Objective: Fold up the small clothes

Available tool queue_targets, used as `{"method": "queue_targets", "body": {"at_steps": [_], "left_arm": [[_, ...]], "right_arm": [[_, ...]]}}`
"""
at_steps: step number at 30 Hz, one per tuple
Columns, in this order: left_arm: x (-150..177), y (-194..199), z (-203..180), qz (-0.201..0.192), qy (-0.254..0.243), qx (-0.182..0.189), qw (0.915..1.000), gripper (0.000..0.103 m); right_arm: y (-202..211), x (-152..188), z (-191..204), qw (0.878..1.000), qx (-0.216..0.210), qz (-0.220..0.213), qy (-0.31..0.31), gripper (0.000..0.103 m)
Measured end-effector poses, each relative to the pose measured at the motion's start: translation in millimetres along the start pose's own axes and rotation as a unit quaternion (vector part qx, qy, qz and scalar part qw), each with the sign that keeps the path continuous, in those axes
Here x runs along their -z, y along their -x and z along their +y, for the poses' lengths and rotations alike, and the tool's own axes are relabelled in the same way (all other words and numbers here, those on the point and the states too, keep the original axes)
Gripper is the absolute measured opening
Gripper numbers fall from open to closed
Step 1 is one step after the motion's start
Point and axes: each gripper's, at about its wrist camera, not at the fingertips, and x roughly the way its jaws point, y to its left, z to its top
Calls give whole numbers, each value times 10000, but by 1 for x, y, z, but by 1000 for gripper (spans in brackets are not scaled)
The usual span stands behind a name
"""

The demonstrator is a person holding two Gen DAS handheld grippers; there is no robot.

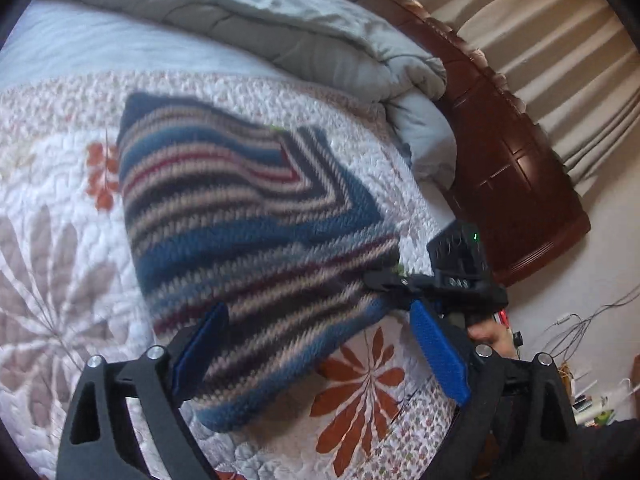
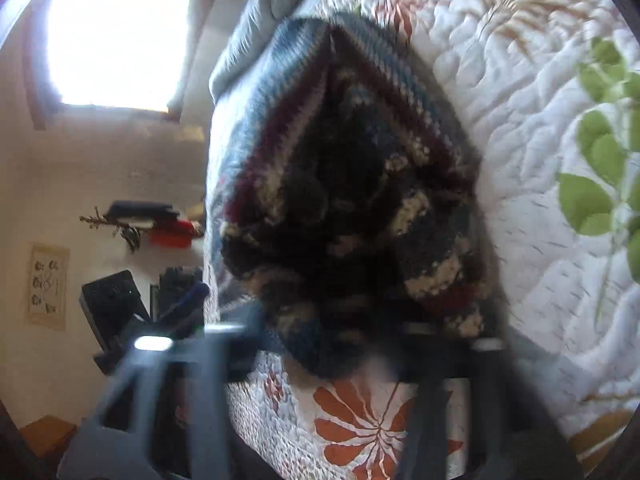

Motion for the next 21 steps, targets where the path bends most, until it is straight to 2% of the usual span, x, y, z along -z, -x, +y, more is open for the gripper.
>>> {"method": "queue_targets", "body": {"at_steps": [4, 6, 8, 11, 12, 14, 17, 19, 21], "left_arm": [[8, 1, 11, -148, 321, 245, 9991, 92], [15, -5, 11, -78, 370, 308, 9988, 92], [21, -16, 10, 25, 343, 278, 9990, 92], [26, -26, 15, 69, 433, 208, 9988, 92], [25, -23, 15, 41, 474, 248, 9986, 91], [22, -7, 11, -96, 448, 405, 9981, 91], [15, 16, -1, -325, 177, 510, 9980, 92], [9, 18, -8, -331, 96, 676, 9971, 92], [5, 5, -10, -181, 50, 737, 9971, 92]], "right_arm": [[35, -6, 29, 9986, -65, -358, 383, 16], [54, -4, 36, 9971, -129, -605, 452, 16], [52, -3, 24, 9977, 80, -542, 395, 17], [24, 6, -1, 9966, 690, -156, 417, 22], [27, 8, 2, 9966, 645, -161, 484, 30], [47, 10, 14, 9957, 571, -406, 611, 41], [84, 4, 52, 9818, 919, -1113, 1238, 41], [81, -12, 80, 9804, 592, -1098, 1528, 41], [49, -28, 99, 9837, 217, -636, 1667, 40]]}}
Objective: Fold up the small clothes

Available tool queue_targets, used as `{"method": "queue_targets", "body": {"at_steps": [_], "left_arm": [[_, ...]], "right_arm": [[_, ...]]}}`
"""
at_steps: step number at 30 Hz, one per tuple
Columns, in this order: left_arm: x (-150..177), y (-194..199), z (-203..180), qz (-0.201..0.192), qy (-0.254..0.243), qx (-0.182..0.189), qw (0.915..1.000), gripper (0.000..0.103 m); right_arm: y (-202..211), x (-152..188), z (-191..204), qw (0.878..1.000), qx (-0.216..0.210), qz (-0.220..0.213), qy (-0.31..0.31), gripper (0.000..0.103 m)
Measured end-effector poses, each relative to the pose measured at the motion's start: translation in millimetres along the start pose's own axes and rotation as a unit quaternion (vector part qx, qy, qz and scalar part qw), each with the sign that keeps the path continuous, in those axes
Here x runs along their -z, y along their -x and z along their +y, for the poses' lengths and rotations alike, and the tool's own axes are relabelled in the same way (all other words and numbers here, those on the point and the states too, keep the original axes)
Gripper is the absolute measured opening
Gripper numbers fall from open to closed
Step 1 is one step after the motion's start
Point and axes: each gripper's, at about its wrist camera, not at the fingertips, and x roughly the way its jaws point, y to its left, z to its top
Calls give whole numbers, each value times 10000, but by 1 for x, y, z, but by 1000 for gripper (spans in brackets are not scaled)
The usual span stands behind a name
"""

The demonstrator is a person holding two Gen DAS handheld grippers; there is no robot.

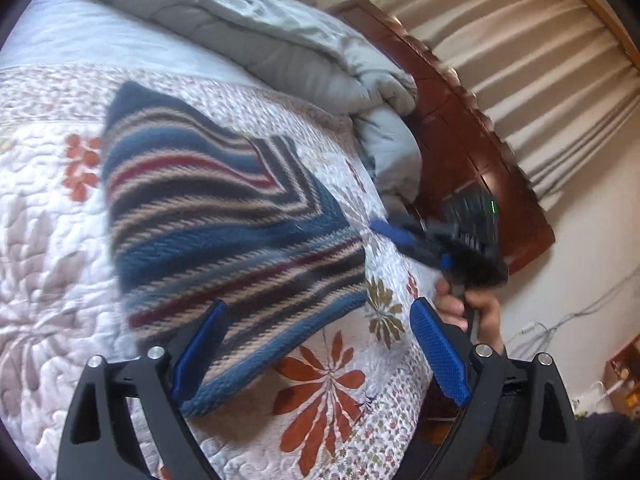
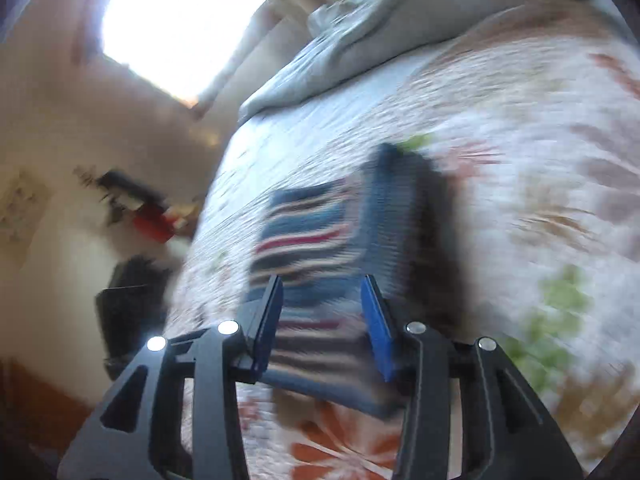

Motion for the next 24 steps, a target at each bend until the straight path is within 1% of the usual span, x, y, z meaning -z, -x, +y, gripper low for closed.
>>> {"method": "queue_targets", "body": {"at_steps": [1, 3, 4, 6, 7, 9, 10, 11, 12, 13, 14, 15, 17, 18, 20, 21, 23, 24], "left_arm": [[2, -7, 1, 86, 6, 8, 10000, 92], [10, -23, 12, 272, 87, -29, 9996, 92], [16, -26, 19, 319, 169, -58, 9993, 92], [29, -34, 38, 336, 313, -40, 9989, 90], [34, -34, 46, 297, 367, 16, 9989, 87], [39, -33, 56, 201, 552, 260, 9979, 84], [37, -30, 57, 178, 648, 343, 9971, 84], [34, -27, 57, 176, 750, 447, 9960, 84], [27, -20, 55, 148, 803, 622, 9947, 84], [18, -13, 51, 74, 762, 736, 9943, 85], [3, -2, 44, -54, 612, 739, 9954, 86], [-9, 3, 39, -141, 494, 685, 9963, 89], [-42, 13, 35, -347, 259, 443, 9981, 91], [-65, 15, 37, -454, 206, 267, 9984, 92], [-95, 9, 48, -400, 306, 204, 9985, 93], [-111, 3, 58, -375, 420, 41, 9984, 93], [-129, -10, 81, -202, 650, -123, 9976, 92], [-134, -18, 96, -148, 844, -297, 9959, 92]], "right_arm": [[-19, -3, 0, 9995, -176, 261, -44, 38], [-49, -8, -15, 9982, -103, 553, -206, 37], [-55, -10, -29, 9975, -83, 635, -304, 35], [-59, -4, -59, 9957, -45, 741, -552, 0], [-53, 0, -76, 9952, -101, 677, -694, 0], [-39, 5, -98, 9912, -435, 559, -1117, 0], [-33, 8, -101, 9906, -482, 513, -1173, 0], [-27, 5, -94, 9920, -498, 483, -1053, 2], [-23, 3, -86, 9934, -476, 470, -929, 10], [-19, -1, -83, 9943, -468, 437, -857, 16], [-14, -12, -74, 9951, -513, 329, -773, 29], [-16, -23, -67, 9956, -528, 260, -727, 34], [-23, -49, -54, 9958, -580, 187, -681, 34], [-35, -65, -48, 9955, -626, 255, -669, 34], [-58, -83, -47, 9951, -601, 425, -664, 34], [-68, -90, -50, 9951, -537, 508, -664, 34], [-86, -100, -65, 9945, -345, 677, -715, 34], [-95, -99, -72, 9940, -230, 739, -777, 30]]}}
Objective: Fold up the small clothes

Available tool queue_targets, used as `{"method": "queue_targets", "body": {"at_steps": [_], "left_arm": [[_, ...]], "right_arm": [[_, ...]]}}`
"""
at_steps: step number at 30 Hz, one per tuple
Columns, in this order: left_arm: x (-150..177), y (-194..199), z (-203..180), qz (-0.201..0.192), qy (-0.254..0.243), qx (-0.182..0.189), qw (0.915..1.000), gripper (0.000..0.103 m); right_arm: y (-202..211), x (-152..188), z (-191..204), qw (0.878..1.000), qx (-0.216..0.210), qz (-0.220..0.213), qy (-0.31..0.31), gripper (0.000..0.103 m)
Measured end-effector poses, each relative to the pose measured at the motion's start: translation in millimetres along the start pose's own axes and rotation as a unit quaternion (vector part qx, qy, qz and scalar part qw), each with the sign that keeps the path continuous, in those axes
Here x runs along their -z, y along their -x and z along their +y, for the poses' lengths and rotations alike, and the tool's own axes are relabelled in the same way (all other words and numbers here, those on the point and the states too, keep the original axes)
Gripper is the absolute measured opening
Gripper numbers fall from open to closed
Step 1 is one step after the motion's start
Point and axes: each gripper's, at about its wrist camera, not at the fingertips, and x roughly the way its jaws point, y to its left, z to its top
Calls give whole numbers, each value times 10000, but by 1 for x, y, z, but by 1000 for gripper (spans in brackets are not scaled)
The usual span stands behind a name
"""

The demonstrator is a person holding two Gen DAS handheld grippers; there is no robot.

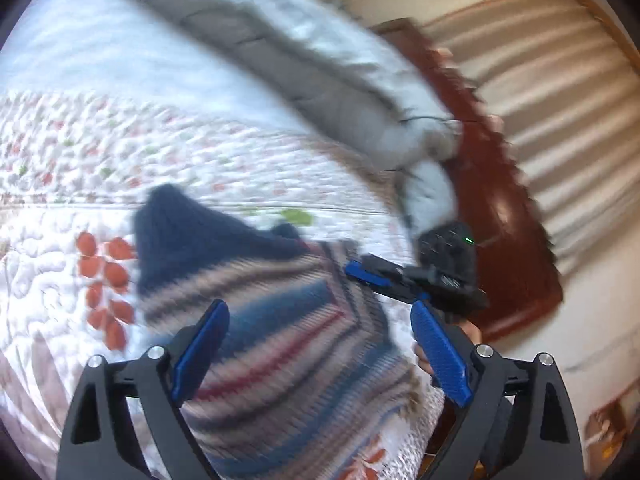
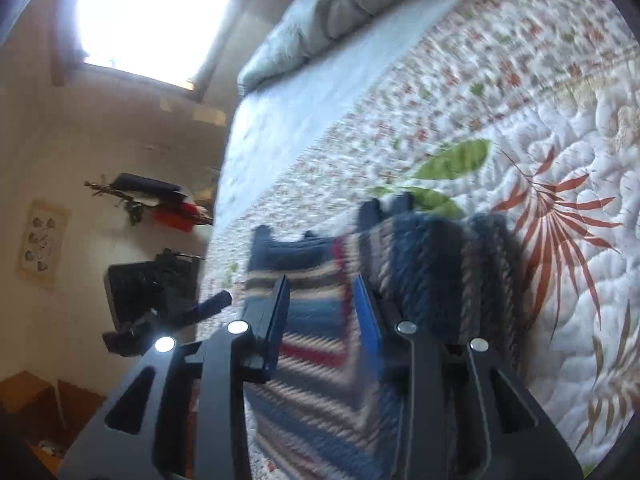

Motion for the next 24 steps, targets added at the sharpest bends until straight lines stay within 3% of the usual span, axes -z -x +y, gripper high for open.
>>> {"method": "queue_targets", "body": {"at_steps": [1, 2, 5, 7, 8, 9, 10, 13, 16, 17, 20, 22, 23, 24], "left_arm": [[-3, -6, 10, 23, 122, -129, 9998, 92], [-4, -13, 21, 80, 209, -226, 9995, 91], [4, -30, 49, 197, 410, -649, 9969, 84], [6, -31, 44, 142, 344, -668, 9971, 85], [7, -27, 42, 112, 358, -632, 9973, 85], [7, -19, 40, 39, 384, -550, 9977, 85], [9, -9, 38, -49, 387, -491, 9980, 85], [22, 20, 25, -273, 148, -476, 9984, 91], [46, 25, 26, -50, 186, -418, 9989, 93], [54, 22, 29, 93, 198, -490, 9986, 93], [65, 18, 40, 262, 416, -584, 9971, 93], [69, 27, 45, 228, 508, -456, 9974, 93], [69, 30, 45, 242, 496, -435, 9975, 93], [69, 34, 44, 271, 448, -415, 9978, 93]], "right_arm": [[-4, -1, -13, 9998, 193, 47, -56, 21], [-2, 2, -25, 9996, 271, 39, -118, 0], [6, -2, -63, 9983, 247, -132, -508, 0], [16, 1, -58, 9984, 260, -167, -466, 0], [24, 3, -50, 9987, 276, -197, -368, 11], [31, 5, -43, 9990, 223, -229, -314, 31], [44, 13, -36, 9993, 102, -261, -227, 38], [62, 34, 6, 9991, -147, -161, 353, 45], [55, 58, 23, 9979, -131, 150, 609, 50], [48, 65, 19, 9980, 12, 290, 561, 48], [43, 74, -8, 9984, 325, 403, 243, 15], [68, 73, -14, 9995, 303, 79, 7, 41], [87, 73, -15, 9994, 302, -146, -43, 73], [97, 73, -16, 9989, 380, -266, -41, 95]]}}
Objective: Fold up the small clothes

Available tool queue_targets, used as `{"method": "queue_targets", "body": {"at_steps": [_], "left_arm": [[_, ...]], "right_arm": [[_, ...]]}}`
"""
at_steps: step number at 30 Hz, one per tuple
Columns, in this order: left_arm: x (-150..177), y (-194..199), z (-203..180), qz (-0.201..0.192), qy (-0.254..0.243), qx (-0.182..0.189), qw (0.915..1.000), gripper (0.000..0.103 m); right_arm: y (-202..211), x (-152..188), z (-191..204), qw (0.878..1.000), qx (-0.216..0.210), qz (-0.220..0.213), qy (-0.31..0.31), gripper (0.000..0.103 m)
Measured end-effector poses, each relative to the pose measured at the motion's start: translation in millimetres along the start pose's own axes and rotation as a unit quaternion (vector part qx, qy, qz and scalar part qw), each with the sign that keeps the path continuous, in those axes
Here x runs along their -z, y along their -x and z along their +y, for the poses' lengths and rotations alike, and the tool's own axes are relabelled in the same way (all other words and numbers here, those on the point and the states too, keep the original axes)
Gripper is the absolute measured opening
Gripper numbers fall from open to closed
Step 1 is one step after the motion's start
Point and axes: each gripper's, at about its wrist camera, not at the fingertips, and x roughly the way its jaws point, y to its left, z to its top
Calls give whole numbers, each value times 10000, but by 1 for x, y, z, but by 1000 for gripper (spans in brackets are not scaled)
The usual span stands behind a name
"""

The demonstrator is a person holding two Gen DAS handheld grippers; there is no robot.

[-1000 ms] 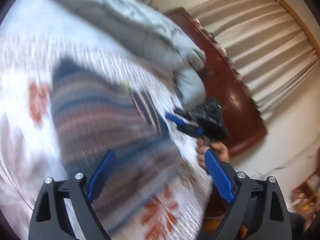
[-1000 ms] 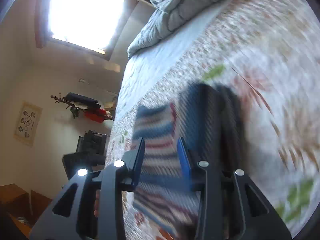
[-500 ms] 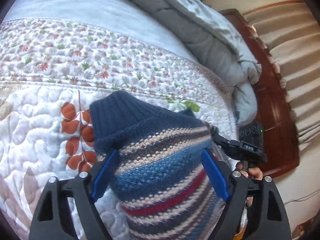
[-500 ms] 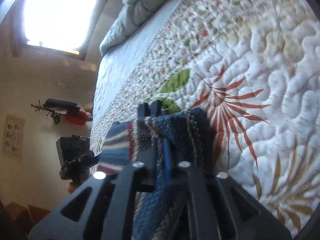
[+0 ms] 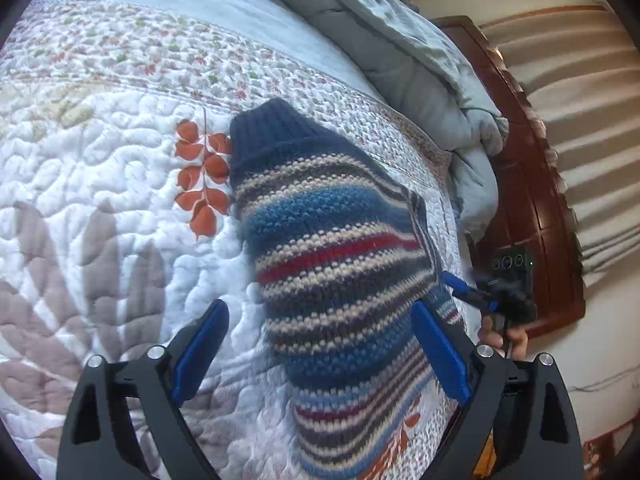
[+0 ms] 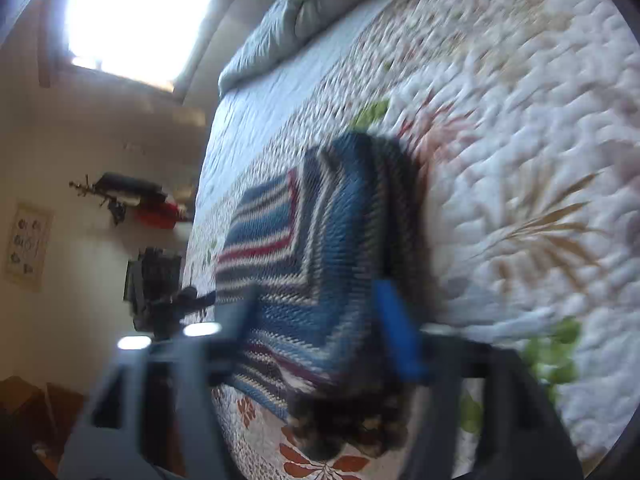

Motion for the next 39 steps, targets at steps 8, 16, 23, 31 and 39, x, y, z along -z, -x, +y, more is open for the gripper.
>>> {"method": "queue_targets", "body": {"at_steps": [8, 16, 23, 31, 39], "left_arm": [[-2, -16, 11, 533, 369, 501, 9966, 96], [-11, -50, 16, 791, 679, 573, 9929, 97], [-6, -73, 15, 825, 693, 692, 9918, 96], [-3, -70, 21, 781, 616, 526, 9936, 65], [-6, -46, -7, 480, 263, 46, 9985, 49]], "right_arm": [[-26, 9, -30, 9962, -194, 674, -521, 96], [-57, 12, -23, 9939, -432, 904, -465, 98], [-96, 18, 2, 9933, -431, 1060, -136, 101], [-97, 29, 18, 9943, -212, 1026, 188, 53], [-90, 26, 74, 9955, -143, 759, 555, 47]]}}
